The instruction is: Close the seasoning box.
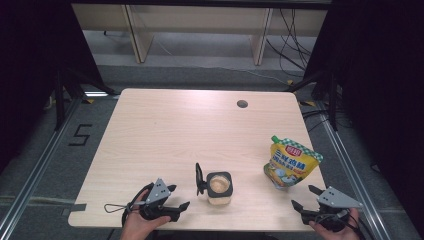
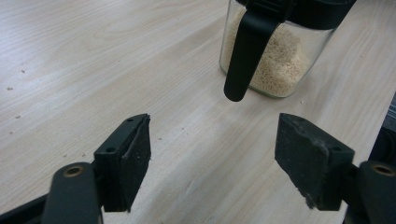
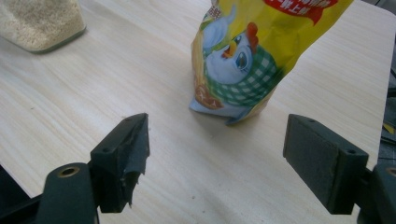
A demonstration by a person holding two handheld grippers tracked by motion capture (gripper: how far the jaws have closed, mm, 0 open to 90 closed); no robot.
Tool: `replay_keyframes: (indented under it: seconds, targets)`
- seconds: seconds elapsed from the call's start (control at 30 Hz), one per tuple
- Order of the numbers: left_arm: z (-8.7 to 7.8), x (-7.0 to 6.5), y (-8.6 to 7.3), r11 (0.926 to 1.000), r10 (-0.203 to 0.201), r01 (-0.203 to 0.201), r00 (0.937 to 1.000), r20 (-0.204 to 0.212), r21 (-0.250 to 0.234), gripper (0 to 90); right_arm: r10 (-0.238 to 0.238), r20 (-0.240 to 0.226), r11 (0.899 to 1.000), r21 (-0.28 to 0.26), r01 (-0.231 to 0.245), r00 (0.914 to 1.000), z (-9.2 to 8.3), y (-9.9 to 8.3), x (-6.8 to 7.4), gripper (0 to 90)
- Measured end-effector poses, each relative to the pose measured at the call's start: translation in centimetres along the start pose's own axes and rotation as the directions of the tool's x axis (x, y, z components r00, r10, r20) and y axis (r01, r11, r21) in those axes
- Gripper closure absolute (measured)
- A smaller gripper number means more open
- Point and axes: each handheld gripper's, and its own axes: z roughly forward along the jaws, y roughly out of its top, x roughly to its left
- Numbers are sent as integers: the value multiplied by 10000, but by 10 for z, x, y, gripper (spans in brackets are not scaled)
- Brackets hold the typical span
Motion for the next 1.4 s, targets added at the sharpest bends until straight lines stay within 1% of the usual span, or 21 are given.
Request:
replay_keyframes:
  seconds: [0.07,0.13,0.17,0.2,0.23,0.33,0.4,0.47,0.6,0.63,0.67,0.7,0.73,0.77,0.8,0.83,0.87,0.9,0.97,1.0,1.4]
  targets:
    - [0,1,0,9999,106,-106,9999,41,21,317,-157,-49,9999,-18,157,9999,0,0,-1,237]
    - [-1,1,-1,9997,34,-26,9993,382,-224,438,-266,-80,9995,-185,265,9996,2,0,-2,238]
    - [-2,-1,-2,9991,-236,251,9987,447,-348,488,-293,-86,9994,-177,291,9995,2,-1,-2,238]
    - [-4,-1,-1,9993,42,-27,9992,390,-376,550,-294,-118,9995,-146,292,9995,2,-1,-2,239]
    - [-6,-3,-1,9988,-1,22,9992,405,-498,606,-624,-63,9980,-103,624,9980,2,0,-4,240]
    - [-10,-5,-1,9960,-45,86,9989,461,-885,767,-710,-13,9973,-163,710,9975,2,1,-3,244]
    - [-15,-5,1,9936,340,-308,9990,275,-1087,840,-668,-44,9977,-103,668,9978,2,2,-2,252]
    - [-19,-6,3,9917,-10,41,9997,242,-1285,891,-723,38,9972,-211,723,9974,1,3,0,254]
    - [-22,-6,9,9915,291,-243,9989,356,-1275,895,-776,-49,9968,-193,775,9970,2,3,0,255]
    - [-21,-10,10,9911,-101,163,9988,481,-1318,895,-677,-7,9976,-169,677,9977,2,3,1,255]
    - [-21,-9,12,9926,184,-125,9987,479,-1212,895,-865,-8,9960,-227,865,9962,3,3,-1,255]
    - [-20,-12,13,9927,-88,152,9985,544,-1195,895,-735,-87,9970,-231,733,9973,4,3,-1,255]
    - [-19,-11,15,9928,158,-88,9982,576,-1192,895,-633,-44,9977,-249,631,9980,3,3,1,255]
    - [-19,-12,17,9938,1,60,9985,544,-1114,895,-819,-67,9962,-303,816,9966,4,4,-1,255]
    - [-19,-11,20,9933,334,-268,9978,577,-1122,895,-824,-43,9963,-229,823,9966,4,4,-1,255]
    - [-19,-11,23,9936,340,-282,9981,514,-1090,895,-541,-74,9985,-121,540,9985,3,4,2,255]
    - [-18,-12,25,9931,261,-191,9979,596,-1158,895,-826,-43,9963,-236,825,9966,5,4,0,255]
    - [-19,-13,27,9933,268,-197,9978,603,-1141,895,-669,-108,9976,-171,667,9977,5,4,1,255]
    - [-20,-14,32,9931,539,-476,9969,577,-1068,895,-987,-93,9949,-240,985,9951,7,4,-1,255]
    - [-19,-16,34,9931,356,-282,9973,636,-1135,896,-866,-149,9961,-172,864,9961,6,4,0,255]
    - [-19,-22,61,9857,1093,-1001,9921,623,-1354,895,-770,-62,9969,-164,769,9970,7,4,1,255]
